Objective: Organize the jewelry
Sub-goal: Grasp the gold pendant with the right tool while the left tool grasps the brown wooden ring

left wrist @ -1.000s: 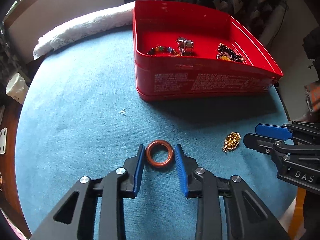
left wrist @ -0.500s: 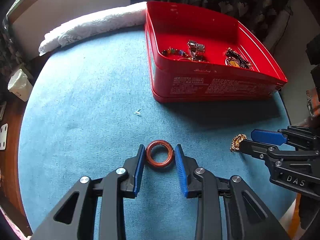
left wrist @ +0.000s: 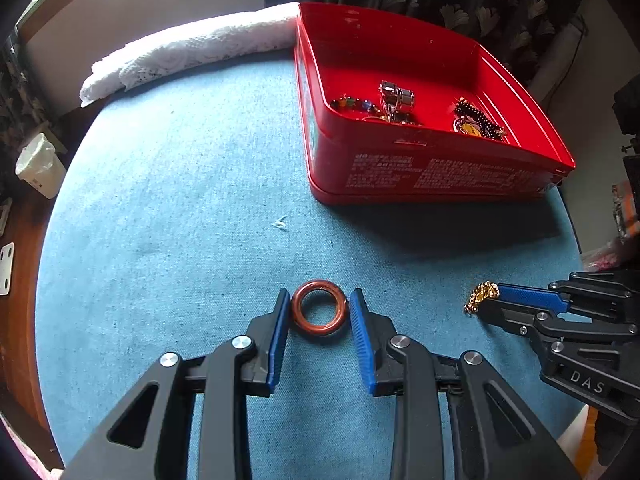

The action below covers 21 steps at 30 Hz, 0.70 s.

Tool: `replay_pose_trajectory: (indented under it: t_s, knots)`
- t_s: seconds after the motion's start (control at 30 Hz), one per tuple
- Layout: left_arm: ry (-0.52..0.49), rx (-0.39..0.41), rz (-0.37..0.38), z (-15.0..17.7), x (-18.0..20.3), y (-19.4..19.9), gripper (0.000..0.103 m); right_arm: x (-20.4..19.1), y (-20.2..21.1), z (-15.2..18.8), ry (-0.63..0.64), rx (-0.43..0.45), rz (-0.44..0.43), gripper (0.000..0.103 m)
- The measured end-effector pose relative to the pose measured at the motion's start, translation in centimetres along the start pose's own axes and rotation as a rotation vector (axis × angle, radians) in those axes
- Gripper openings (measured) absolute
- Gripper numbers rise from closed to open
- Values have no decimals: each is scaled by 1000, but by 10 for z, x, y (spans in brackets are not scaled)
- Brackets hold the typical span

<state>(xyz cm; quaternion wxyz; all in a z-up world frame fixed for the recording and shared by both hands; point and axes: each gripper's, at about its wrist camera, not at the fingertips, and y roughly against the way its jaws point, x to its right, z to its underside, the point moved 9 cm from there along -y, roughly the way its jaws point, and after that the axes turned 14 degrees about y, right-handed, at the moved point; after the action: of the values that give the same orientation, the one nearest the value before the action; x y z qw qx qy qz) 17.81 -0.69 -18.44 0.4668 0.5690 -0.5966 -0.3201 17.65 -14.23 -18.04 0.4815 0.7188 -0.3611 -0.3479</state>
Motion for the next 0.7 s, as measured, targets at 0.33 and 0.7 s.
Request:
replay_pose_trajectory:
  t_s: [0.33, 0.7]
  knots:
    - [-9, 2, 11, 1, 7, 3, 30, 1, 12, 3, -25, 27, 5, 15]
    - [-30, 24, 28, -3, 20, 17, 30, 9, 24, 2, -28, 45, 47, 15]
